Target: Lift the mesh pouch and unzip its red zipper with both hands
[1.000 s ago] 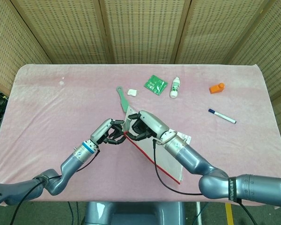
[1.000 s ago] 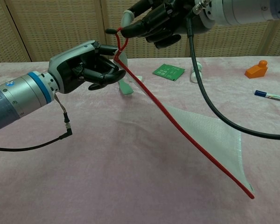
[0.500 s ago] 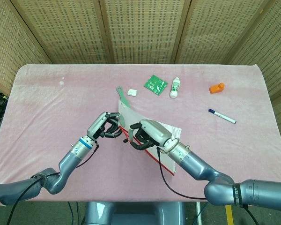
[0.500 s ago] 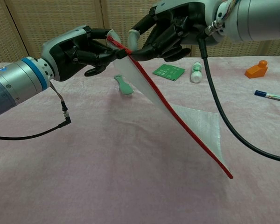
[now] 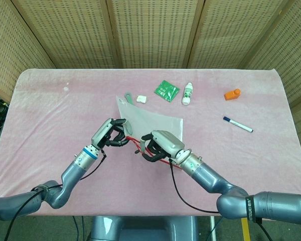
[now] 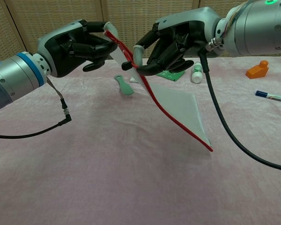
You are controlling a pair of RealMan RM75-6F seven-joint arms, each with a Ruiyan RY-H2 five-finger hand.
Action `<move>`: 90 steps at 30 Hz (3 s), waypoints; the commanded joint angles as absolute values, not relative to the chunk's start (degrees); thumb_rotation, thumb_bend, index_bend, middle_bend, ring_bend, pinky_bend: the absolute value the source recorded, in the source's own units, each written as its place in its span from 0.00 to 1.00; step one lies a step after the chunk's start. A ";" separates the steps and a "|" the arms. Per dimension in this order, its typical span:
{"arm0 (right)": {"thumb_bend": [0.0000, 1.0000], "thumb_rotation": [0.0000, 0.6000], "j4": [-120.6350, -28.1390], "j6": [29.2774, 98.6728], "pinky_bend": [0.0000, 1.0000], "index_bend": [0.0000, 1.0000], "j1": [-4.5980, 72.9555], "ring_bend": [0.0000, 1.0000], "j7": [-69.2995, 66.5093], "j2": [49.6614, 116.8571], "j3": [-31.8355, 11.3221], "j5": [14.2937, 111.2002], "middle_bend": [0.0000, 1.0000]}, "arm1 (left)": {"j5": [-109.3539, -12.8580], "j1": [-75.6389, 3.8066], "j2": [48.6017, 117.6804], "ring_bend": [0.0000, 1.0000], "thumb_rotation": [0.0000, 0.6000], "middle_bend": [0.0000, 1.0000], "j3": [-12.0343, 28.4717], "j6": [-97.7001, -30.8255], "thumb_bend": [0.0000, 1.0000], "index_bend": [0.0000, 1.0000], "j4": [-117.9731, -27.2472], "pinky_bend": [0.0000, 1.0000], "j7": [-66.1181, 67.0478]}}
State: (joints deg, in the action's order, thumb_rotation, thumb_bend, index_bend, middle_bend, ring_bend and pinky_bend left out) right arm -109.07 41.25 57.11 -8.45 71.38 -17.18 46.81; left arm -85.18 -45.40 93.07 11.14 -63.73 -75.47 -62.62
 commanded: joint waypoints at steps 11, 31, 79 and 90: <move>0.77 1.00 -107.58 40.86 1.00 0.80 57.15 0.96 -7.38 72.06 -15.81 45.14 0.99 | -85.42 -44.78 91.61 0.76 1.00 0.91 11.79 -64.74 0.82 0.86 -77.75 0.89 -63.44; 0.77 1.00 -103.81 39.41 1.00 0.80 56.50 0.95 -5.71 73.52 -12.66 44.15 0.99 | -83.56 -44.77 85.45 0.76 1.00 0.91 16.63 -66.11 0.83 0.86 -84.69 0.89 -62.66; 0.00 1.00 -98.60 41.52 1.00 0.03 51.72 0.95 -0.08 69.75 -5.57 48.15 0.98 | -86.09 -41.49 78.48 0.76 1.00 0.91 15.38 -67.23 0.00 0.00 -82.23 0.89 -63.75; 0.00 1.00 -99.79 58.80 1.00 0.04 42.80 0.91 5.11 65.79 -3.27 64.78 0.92 | -86.78 -32.61 69.05 0.72 1.00 0.84 12.22 -77.01 0.00 0.00 -89.60 0.85 -42.74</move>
State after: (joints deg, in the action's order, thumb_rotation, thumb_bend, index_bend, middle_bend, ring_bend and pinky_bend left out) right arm -99.89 53.58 46.06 3.60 67.05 -4.25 59.79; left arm -87.13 -36.16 72.62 13.54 -73.75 -87.40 -50.40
